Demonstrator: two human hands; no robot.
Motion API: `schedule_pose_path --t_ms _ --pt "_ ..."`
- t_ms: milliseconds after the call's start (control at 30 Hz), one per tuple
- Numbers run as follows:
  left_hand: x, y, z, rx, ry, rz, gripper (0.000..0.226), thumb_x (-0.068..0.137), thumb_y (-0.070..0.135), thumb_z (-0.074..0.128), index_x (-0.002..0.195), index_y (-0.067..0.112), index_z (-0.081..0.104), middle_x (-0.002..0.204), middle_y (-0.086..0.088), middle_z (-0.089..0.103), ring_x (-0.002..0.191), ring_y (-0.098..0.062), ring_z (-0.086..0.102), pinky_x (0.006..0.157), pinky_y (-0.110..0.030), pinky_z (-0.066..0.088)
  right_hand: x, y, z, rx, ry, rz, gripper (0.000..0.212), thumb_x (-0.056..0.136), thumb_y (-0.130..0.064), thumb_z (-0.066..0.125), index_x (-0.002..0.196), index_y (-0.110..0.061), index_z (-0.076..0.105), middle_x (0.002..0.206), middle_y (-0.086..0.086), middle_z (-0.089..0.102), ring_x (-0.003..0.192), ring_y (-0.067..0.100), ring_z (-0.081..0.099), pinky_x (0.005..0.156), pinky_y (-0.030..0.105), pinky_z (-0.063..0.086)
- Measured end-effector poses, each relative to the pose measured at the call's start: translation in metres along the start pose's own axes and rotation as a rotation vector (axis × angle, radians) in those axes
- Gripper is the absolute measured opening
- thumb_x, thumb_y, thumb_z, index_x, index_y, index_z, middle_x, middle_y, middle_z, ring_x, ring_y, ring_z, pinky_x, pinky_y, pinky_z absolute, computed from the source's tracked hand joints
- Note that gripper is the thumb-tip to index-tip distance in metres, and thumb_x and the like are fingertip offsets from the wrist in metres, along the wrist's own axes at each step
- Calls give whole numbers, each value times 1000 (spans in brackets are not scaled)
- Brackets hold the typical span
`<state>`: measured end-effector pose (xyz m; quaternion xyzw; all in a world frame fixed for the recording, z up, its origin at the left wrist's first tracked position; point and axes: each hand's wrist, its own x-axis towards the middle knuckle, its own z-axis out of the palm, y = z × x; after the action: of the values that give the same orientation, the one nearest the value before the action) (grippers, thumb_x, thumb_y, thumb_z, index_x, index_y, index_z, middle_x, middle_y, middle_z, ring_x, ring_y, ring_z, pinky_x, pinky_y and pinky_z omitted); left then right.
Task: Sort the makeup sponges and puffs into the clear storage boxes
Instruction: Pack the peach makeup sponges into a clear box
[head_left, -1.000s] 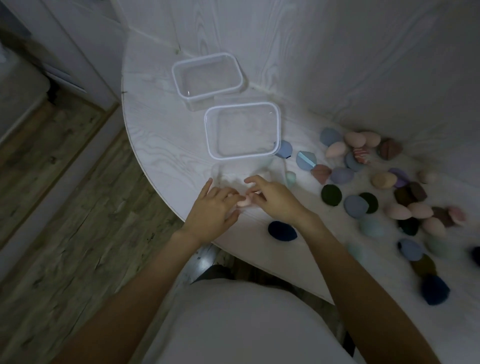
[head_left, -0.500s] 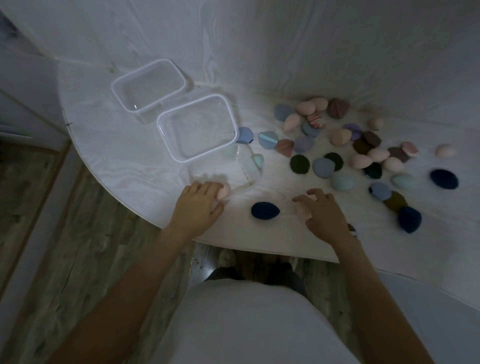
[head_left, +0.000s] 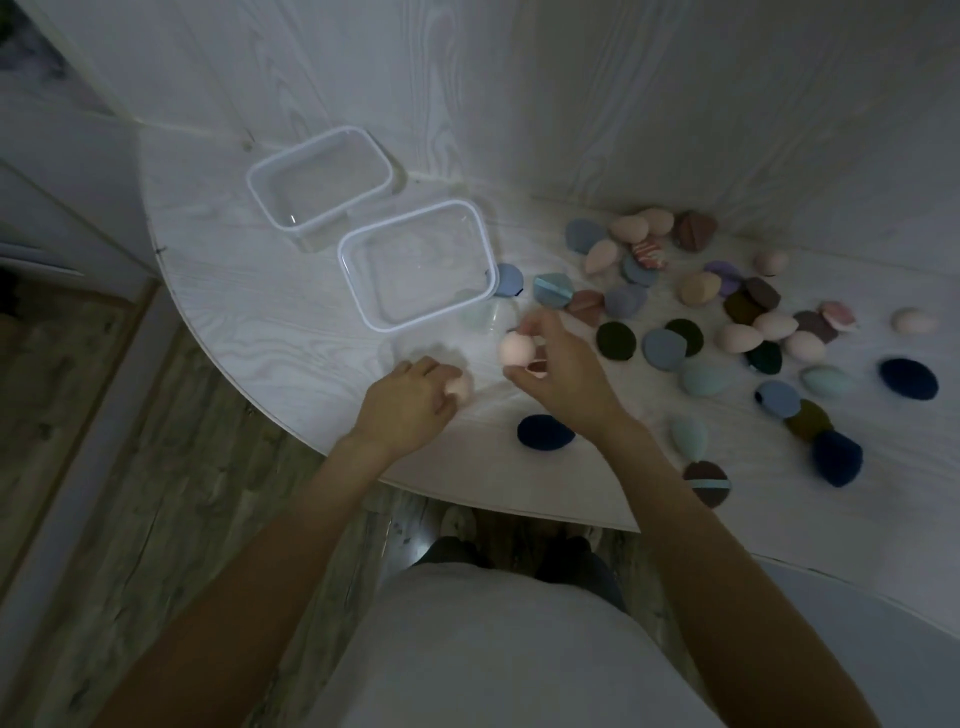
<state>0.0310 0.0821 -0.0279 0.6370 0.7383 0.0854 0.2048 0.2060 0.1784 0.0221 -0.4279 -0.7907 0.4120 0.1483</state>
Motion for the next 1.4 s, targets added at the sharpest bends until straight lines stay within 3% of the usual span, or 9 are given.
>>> schedule_pose_path --t_ms 233,367,533,633,700,800,1000,1167,1400 --pt "-2 1 -5 88 43 51 29 91 34 53 118 26 61 113 1 63 97 -25 60 67 -33 48 35 7 30 -500 -236 -129 55 87 -19 59 138 -19 41 122 14 50 104 30 51 85 38 45" --pt "-12 4 3 93 69 87 44 86 54 47 106 20 68 97 -3 68 82 -26 62 58 -31 49 40 2 34 -588 -216 -70 33 86 -23 59 112 -5 51 102 16 61 86 31 58 66 33 42" --pt "-13 7 12 38 94 47 39 85 42 61 112 14 64 103 -9 64 94 -28 57 64 -37 52 41 3 43 -638 -343 -22 20 84 -15 56 91 2 64 110 14 46 79 28 52 66 31 41" --pt "-13 8 13 0 117 40 37 83 40 65 107 12 66 99 -9 64 93 -28 57 62 -37 52 40 3 43 -529 -431 -6 10 80 -4 53 72 -2 59 89 12 46 81 24 47 67 31 38" --pt "-13 7 15 14 131 47 37 82 40 65 105 11 66 99 -8 64 91 -27 58 59 -35 51 40 4 41 -454 -402 7 8 79 -3 55 74 2 59 75 12 53 76 25 50 65 34 41" --pt "-12 8 17 30 144 57 42 84 43 59 110 11 64 105 -7 64 89 -25 60 57 -33 50 39 3 39 -397 -299 43 22 80 -6 61 102 -3 58 88 12 64 81 26 59 70 33 48" --pt "-15 20 23 72 152 79 52 86 40 35 127 16 55 108 -3 67 83 -26 62 61 -35 47 30 7 31 -281 -238 20 23 84 -11 59 103 -10 45 82 10 67 73 23 62 69 37 51" --pt "-10 26 24 48 173 66 45 87 38 35 124 23 57 110 0 66 85 -27 61 63 -35 46 34 30 -16 -129 -3 17 13 87 -10 60 100 -11 58 94 6 64 77 13 59 69 18 48" --pt "-1 39 29 3 108 -5 51 88 40 28 131 25 51 125 2 59 98 -28 57 72 -37 43 95 88 -82 -562 105 -11 25 91 -9 54 115 -16 60 122 6 58 109 21 51 93 28 40"
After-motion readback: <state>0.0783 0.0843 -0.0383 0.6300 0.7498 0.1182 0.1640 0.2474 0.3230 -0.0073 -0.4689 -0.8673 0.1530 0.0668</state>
